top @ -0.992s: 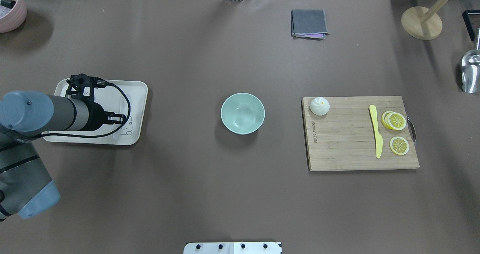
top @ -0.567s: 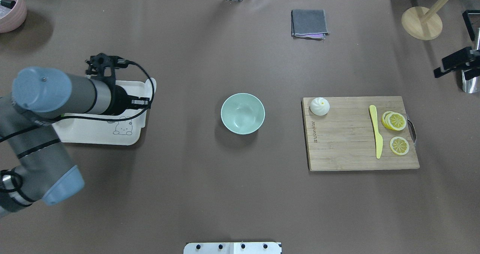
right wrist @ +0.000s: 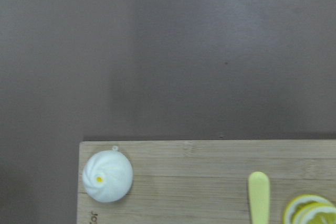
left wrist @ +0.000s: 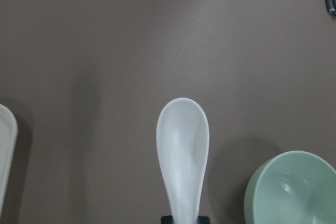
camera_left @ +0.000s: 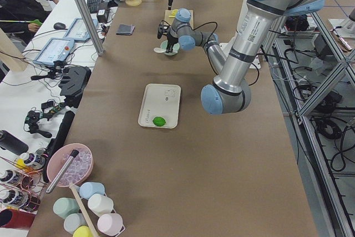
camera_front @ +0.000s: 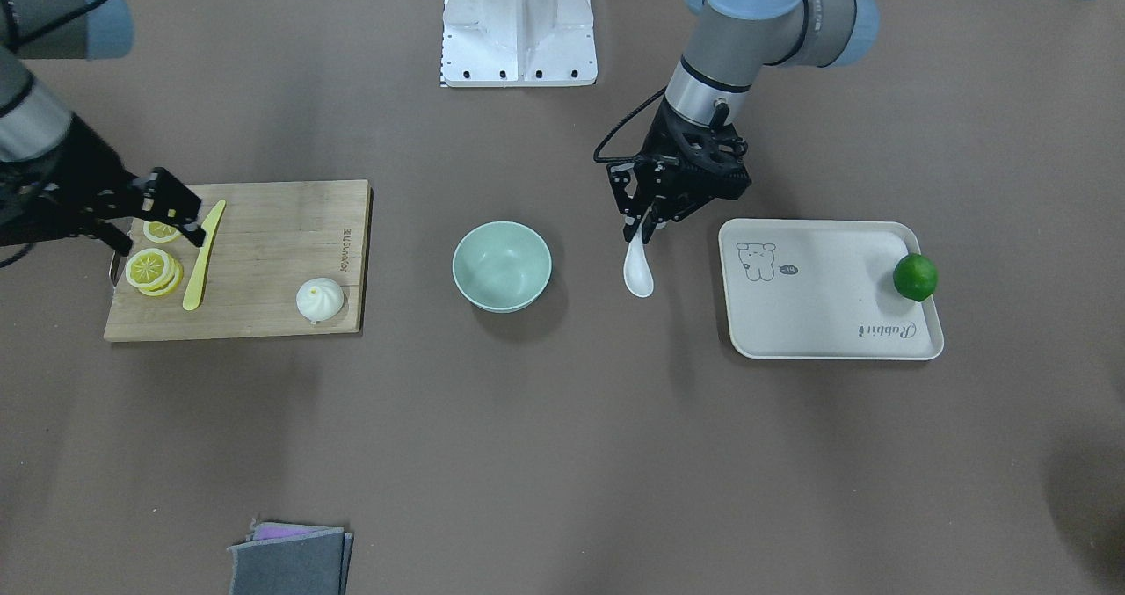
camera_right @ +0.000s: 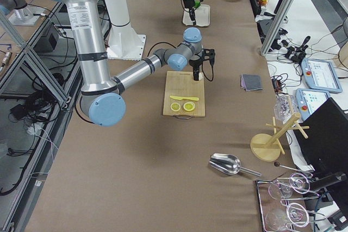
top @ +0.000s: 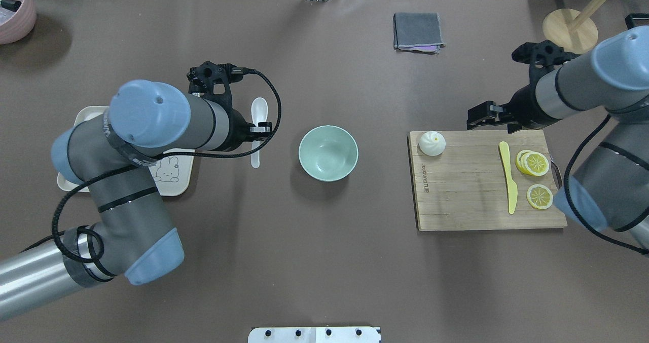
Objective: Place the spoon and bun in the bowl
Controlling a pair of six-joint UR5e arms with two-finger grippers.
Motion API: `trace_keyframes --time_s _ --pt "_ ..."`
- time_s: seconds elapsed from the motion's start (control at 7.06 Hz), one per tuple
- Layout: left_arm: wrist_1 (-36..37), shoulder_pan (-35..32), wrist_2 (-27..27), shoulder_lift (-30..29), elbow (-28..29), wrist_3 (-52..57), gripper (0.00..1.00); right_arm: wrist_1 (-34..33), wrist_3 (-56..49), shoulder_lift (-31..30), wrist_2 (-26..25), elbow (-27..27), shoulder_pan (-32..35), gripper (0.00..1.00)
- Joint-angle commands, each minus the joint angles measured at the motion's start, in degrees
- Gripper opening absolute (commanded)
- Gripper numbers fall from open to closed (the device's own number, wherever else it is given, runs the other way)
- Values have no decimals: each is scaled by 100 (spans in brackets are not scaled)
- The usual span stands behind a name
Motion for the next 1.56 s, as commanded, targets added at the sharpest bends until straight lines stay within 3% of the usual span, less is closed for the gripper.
trace_keyframes --time_s 0.0,0.28,0.71,1.42 --pt "45 599 654 -378 145 -294 0 14 378 468 -430 -467 -491 98" --pt "54 601 638 -502 102 -305 0 40 424 856 -449 -941 -580 97" --pt "370 750 664 -801 443 -279 0 -4 433 910 -537 -1093 -563 90" --pt "352 988 673 -1153 831 -279 0 -4 714 954 -555 -1190 -589 55"
